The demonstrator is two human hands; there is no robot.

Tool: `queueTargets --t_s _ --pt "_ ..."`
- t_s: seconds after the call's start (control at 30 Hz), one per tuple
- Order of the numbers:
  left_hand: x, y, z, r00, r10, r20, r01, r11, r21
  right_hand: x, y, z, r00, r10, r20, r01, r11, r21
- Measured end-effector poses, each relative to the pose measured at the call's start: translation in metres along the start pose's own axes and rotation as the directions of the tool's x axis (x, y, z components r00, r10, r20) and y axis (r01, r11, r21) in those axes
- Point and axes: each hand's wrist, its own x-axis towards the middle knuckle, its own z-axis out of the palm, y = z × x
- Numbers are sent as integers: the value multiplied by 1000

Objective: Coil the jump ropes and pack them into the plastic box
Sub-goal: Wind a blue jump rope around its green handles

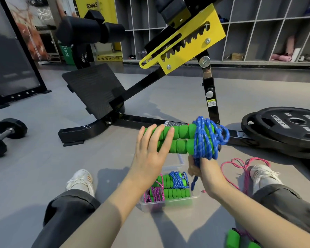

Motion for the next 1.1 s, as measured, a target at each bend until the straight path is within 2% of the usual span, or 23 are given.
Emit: queueTargets --t_s 0.03,0.17,0.3,0.47,0.53,0.67,0.77,0.97,1.1 --pt "-1 -4 2 1000 -20 6 19 999 26 -1 1 4 999 -37 -38 37 999 16" --pt "-8 -18 6 997 -30 64 23 994 105 -8 4 12 998 -24 -65 21 999 -48" --pt "-8 -21 7 997 -19 70 8 988 154 -10 3 13 989 -141 -46 125 961 -248" --pt "-10 -30 11 998 -4 62 -8 979 202 -14 1 10 972 -227 57 229 865 -447" --pt "-13 -34 12 998 -4 68 -11 977 211 -15 -2 6 957 -270 105 283 797 -534" --pt "-20 -38 17 996 4 84 -22 975 222 -18 -14 -6 903 -357 239 415 578 -703" --pt "-24 -31 19 993 10 114 -34 976 215 -16 -24 -12 872 -419 253 446 467 -764" --pt "-22 -21 19 990 -1 140 -22 987 158 -10 -38 -21 790 -599 132 507 518 -688" --pt "-21 -14 20 994 24 111 -40 989 144 -4 -37 -24 728 -681 78 535 492 -687"
